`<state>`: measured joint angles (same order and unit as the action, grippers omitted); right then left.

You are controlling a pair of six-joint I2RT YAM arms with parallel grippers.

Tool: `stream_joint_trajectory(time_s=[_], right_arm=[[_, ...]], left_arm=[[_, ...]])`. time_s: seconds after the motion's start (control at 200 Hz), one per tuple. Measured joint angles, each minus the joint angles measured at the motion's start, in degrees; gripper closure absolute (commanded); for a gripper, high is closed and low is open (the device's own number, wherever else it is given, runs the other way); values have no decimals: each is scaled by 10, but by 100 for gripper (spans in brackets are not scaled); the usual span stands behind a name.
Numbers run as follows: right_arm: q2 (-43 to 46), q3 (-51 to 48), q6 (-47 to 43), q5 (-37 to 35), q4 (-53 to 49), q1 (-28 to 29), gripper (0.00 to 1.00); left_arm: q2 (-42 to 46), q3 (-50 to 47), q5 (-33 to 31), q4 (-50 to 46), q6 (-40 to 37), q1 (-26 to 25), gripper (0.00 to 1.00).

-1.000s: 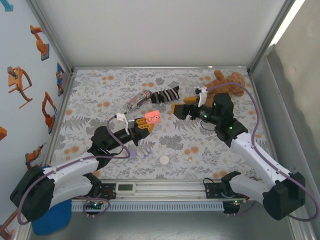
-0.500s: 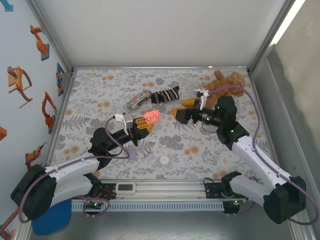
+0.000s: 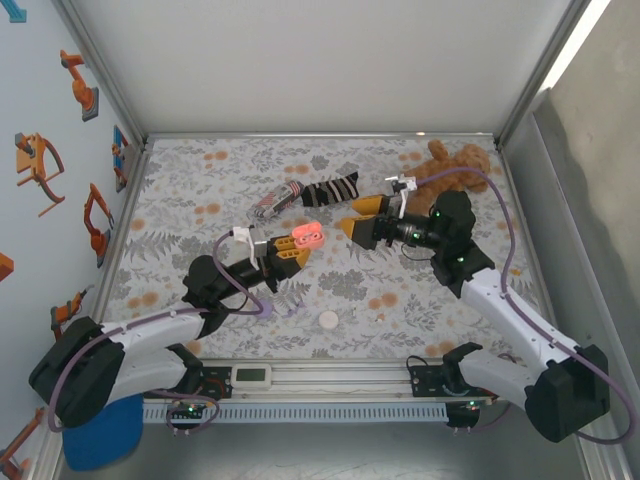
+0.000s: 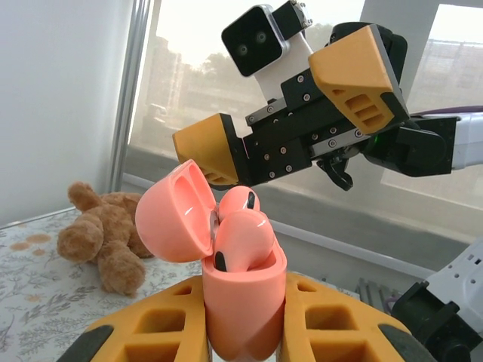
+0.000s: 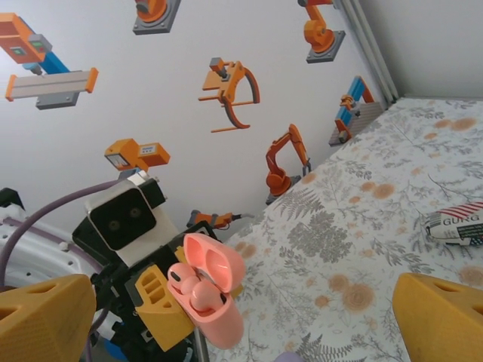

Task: Insert the wireless bluetooth earbuds into the charging case

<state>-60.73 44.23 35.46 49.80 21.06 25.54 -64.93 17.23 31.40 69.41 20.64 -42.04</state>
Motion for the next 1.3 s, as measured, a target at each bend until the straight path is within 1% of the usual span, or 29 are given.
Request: stream_joint_trajectory(time_s=[0.27, 0.481, 0.716, 1.002, 1.302], right_arm=[[-31, 0, 12, 22, 16, 23, 1], [-57, 0, 12, 33, 20, 47, 1], [-65, 1, 12, 46, 24, 70, 2], [-66, 4, 12, 51, 31, 84, 4], [-66, 14, 9, 56, 33, 85, 8]], left_arm=[[-35, 12, 18, 20, 12, 0, 100], [-46, 20, 28, 22, 12, 0, 100], [-52, 29, 32, 23, 12, 0, 100], [-58, 34, 32, 22, 12, 0, 100], [-62, 35, 33, 22, 12, 0, 100]])
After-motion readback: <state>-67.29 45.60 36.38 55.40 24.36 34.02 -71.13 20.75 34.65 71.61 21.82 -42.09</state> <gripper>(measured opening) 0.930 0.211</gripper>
